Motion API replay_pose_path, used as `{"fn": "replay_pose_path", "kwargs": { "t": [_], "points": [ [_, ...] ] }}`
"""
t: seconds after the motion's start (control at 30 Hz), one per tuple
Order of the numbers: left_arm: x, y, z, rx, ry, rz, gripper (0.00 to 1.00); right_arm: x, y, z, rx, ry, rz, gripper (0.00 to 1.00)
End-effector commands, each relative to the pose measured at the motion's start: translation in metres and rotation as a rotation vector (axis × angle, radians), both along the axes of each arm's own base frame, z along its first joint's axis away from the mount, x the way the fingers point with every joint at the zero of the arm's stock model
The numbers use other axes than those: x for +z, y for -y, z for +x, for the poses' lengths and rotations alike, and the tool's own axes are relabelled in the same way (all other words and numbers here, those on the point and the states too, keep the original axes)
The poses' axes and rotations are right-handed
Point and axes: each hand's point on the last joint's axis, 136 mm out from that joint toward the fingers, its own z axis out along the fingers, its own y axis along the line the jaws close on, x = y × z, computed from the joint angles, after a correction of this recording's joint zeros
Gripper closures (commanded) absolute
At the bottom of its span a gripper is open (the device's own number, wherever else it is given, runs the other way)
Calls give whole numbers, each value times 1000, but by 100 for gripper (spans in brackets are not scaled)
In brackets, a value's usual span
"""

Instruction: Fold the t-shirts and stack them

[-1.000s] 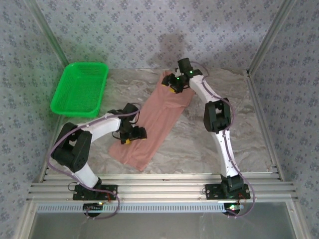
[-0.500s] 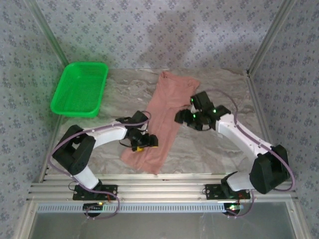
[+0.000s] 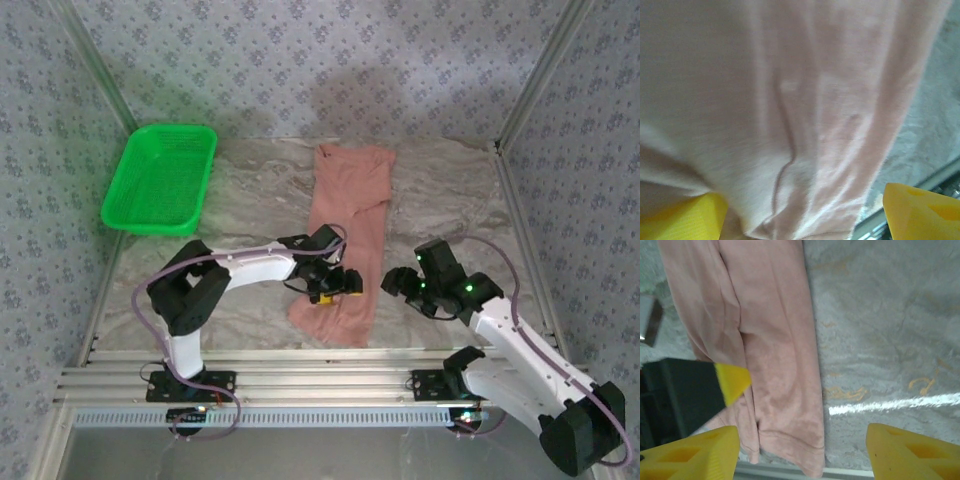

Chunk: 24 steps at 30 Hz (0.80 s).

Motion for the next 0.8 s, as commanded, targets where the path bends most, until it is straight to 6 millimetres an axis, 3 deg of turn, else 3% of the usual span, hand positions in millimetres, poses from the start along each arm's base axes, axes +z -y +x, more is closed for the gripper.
{"fn": "replay_pose_path", "kwargs": {
  "t": [0.0, 0.13, 0.23, 0.4, 0.77],
  "points": [
    [35, -47, 1, 61, 78, 138, 17, -11, -20, -22, 64, -72, 79, 32],
    [41, -112, -20, 115, 84, 240, 16, -18, -46, -37, 161, -92, 160, 34],
    [31, -133, -33, 127, 83, 203, 15, -33, -49, -47, 196, -119, 152, 37],
    [8, -128, -46, 122, 66, 62, 16, -51, -56, -49, 203, -137, 187, 43],
    [-14, -115, -36, 141, 49, -46, 23, -74, -64, -55, 249, -197, 196, 46]
  ]
}}
